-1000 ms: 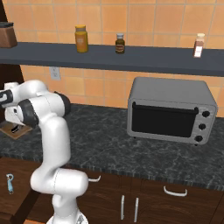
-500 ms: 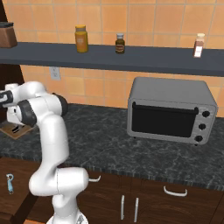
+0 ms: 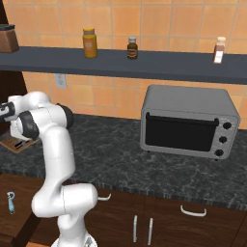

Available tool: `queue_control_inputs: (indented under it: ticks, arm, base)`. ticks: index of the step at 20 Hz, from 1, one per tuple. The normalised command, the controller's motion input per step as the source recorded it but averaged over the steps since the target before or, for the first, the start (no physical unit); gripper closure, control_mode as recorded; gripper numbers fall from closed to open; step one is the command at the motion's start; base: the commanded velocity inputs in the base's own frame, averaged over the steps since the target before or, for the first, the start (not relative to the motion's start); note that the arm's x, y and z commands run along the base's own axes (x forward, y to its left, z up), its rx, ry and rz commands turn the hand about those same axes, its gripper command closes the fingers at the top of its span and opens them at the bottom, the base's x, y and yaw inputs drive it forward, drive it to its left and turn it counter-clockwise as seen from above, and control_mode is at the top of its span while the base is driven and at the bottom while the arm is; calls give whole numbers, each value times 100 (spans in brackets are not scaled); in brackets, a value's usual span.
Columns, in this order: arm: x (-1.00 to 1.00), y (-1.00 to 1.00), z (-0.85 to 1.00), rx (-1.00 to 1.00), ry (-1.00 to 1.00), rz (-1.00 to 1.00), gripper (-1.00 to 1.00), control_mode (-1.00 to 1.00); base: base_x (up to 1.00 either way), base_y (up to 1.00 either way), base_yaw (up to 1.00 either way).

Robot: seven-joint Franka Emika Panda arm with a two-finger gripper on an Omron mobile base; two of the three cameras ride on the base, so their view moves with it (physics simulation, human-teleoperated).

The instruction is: Place the appropriate cutting tool for cutting the broccoli skin on the cutting board.

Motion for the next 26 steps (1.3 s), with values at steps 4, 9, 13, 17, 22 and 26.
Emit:
queue_control_inputs:
  ticks: [4, 9, 13, 17, 22, 26]
  arm:
    - [23, 0, -10, 0, 0, -3, 100, -100]
    - [27, 0, -6, 0, 0, -1, 100, -100]
    - [19, 13, -9, 0, 0, 0, 100, -100]
    - [21, 22, -8, 0, -3, 0, 100, -100]
    - [20, 22, -11, 0, -5, 0, 100, -100]
    - [11, 17, -22, 0, -2, 0, 100, -100]
  base:
    - [0, 0, 0]
    - [0, 0, 0]
    - [0, 0, 0]
    - [0, 0, 0]
    - [0, 0, 0]
    - [0, 0, 0]
